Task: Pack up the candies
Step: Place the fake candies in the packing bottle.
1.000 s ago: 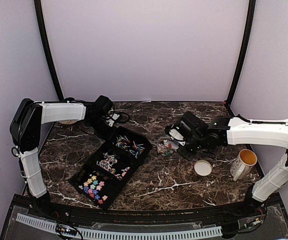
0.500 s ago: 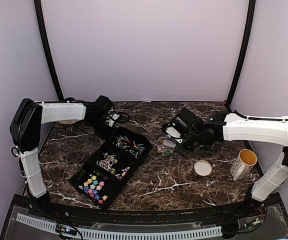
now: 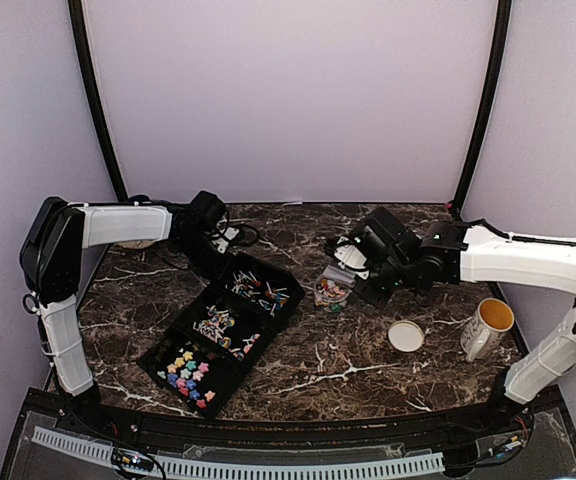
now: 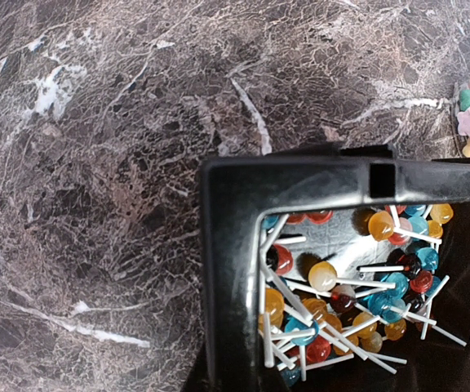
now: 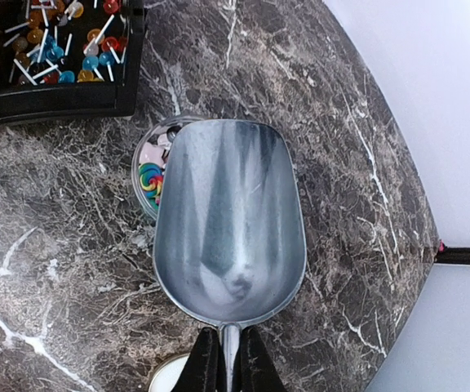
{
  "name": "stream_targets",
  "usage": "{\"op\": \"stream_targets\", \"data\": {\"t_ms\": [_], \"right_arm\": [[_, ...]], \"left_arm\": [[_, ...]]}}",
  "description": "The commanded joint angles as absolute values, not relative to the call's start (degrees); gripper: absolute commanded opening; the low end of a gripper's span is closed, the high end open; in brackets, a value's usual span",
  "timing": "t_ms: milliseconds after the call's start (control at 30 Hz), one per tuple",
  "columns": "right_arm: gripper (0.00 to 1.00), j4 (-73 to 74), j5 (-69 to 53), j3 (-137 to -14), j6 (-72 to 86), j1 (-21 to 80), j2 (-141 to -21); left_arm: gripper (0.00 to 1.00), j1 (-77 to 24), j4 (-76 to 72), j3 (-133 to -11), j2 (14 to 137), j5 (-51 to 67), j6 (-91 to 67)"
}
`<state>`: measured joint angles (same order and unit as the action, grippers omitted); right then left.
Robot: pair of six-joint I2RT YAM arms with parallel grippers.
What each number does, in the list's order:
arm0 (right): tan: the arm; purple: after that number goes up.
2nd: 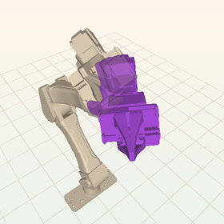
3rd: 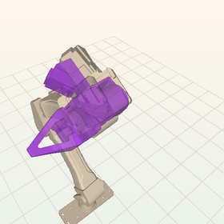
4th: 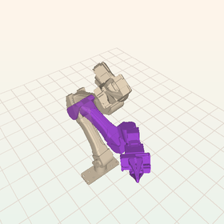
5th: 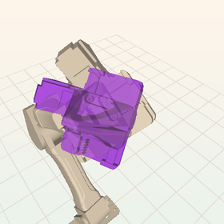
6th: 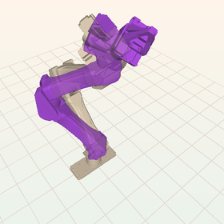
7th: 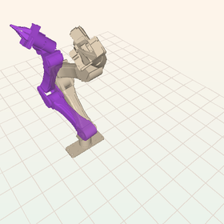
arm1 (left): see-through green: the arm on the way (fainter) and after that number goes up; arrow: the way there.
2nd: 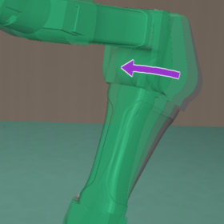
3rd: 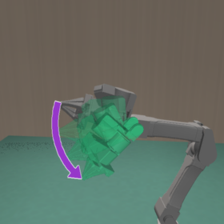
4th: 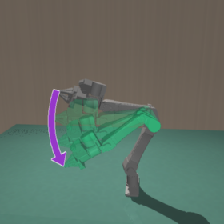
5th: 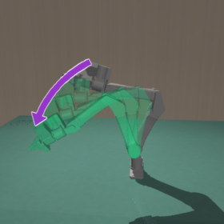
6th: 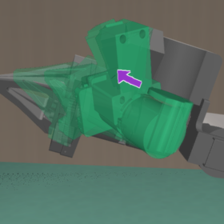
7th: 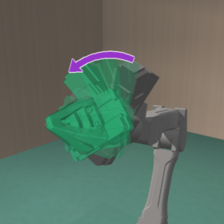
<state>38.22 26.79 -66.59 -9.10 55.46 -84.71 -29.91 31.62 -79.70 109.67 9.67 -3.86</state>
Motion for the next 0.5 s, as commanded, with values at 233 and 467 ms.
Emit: {"op": "stream_targets", "data": {"t_ms": [233,467], "right_arm": [[0.00,24.45,22.19,-65.32,-17.28,58.51,-81.12],[0.00,35.26,19.79,-76.56,-17.43,60.29,-89.32]], "left_arm": [[0.00,-29.97,29.77,-79.80,104.86,12.39,-4.75],[0.00,-29.97,29.71,-79.72,104.77,12.49,-4.75]]}}
